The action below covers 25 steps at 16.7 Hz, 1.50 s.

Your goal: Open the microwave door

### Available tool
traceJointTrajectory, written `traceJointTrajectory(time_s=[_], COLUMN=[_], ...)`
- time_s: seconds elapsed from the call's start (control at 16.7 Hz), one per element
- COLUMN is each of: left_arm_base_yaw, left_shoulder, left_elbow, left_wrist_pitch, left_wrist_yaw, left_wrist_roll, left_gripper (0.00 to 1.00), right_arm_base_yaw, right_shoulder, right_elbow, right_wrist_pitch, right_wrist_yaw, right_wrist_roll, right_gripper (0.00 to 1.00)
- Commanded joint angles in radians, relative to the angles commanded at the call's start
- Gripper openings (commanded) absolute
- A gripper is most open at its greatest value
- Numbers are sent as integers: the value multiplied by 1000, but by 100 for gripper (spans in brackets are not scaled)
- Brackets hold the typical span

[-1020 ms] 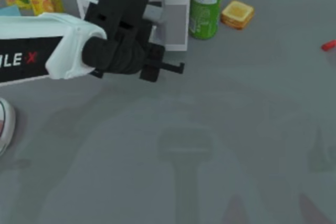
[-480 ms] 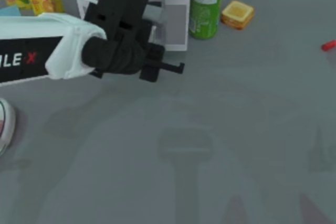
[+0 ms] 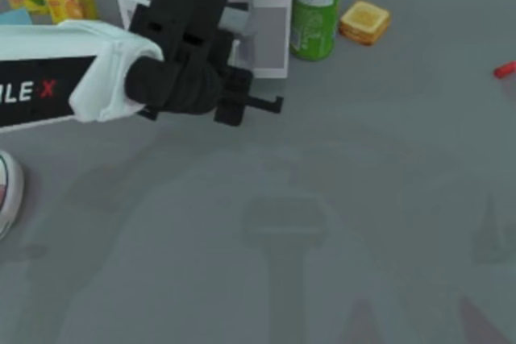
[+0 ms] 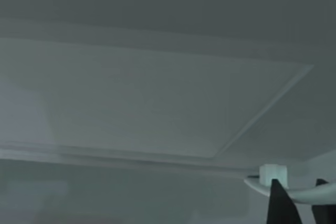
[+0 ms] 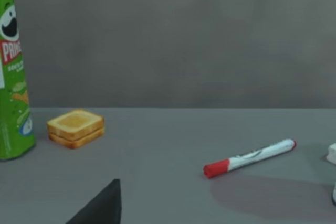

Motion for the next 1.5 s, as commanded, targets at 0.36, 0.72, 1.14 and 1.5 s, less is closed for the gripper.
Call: traceJointTrajectory(time_s=[0.36,0.72,1.14,1.5], left_arm_base_yaw=[-2,14,14,14], left_shoulder=[-3,-21,-21,-21], left_elbow=[-7,-28,-28,-28], left_wrist_pitch=[0,8,8,8], left_wrist_yaw=[15,34,34,34], left_wrist_roll=[6,40,40,40], left_gripper=[0,0,0,0], right_arm_base_yaw=[0,0,0,0], right_shoulder=[0,0,0,0], right_elbow=[0,0,0,0], right_wrist_pitch=[0,0,0,0], right_wrist_yaw=[0,0,0,0], right_wrist_roll=[0,0,0,0], right_gripper=[100,100,100,100])
